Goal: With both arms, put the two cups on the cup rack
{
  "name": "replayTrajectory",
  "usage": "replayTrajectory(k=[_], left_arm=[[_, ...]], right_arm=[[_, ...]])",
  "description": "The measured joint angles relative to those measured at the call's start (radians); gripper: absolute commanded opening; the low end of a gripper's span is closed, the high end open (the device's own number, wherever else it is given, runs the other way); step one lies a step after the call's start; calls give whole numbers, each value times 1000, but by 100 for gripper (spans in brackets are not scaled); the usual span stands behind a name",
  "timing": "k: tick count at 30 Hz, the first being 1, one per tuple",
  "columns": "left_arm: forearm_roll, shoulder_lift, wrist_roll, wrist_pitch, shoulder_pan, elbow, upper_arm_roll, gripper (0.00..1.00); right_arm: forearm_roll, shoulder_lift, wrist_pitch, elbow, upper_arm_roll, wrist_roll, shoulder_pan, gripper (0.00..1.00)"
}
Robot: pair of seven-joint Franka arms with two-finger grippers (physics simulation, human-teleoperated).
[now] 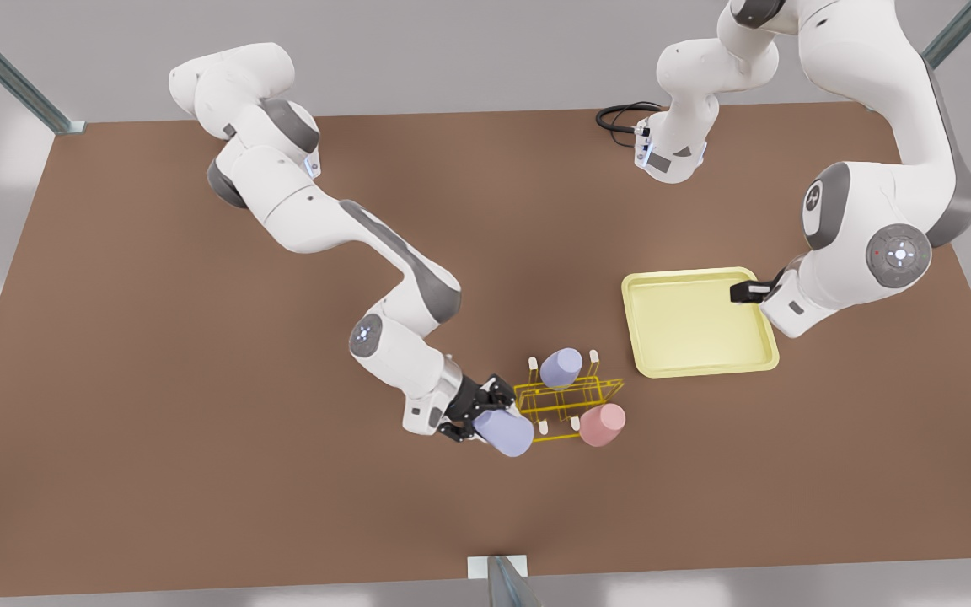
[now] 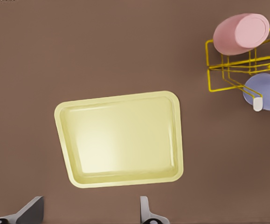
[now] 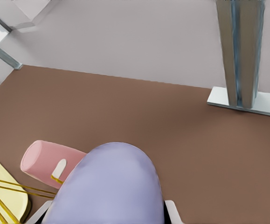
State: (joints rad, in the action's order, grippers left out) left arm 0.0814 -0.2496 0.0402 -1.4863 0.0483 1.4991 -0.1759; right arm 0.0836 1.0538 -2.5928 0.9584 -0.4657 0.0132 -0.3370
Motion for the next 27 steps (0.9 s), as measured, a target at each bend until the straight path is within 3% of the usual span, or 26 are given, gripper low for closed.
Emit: replayTrajectory(k=[10, 27], left_arm=[[2, 1, -87, 8, -10, -1, -2, 100], [2, -6, -157, 17, -15, 0, -3, 100]], right_arm=[[121, 20, -58, -13, -29, 5, -14, 82], [136, 65, -110, -13, -27, 27, -42, 82]])
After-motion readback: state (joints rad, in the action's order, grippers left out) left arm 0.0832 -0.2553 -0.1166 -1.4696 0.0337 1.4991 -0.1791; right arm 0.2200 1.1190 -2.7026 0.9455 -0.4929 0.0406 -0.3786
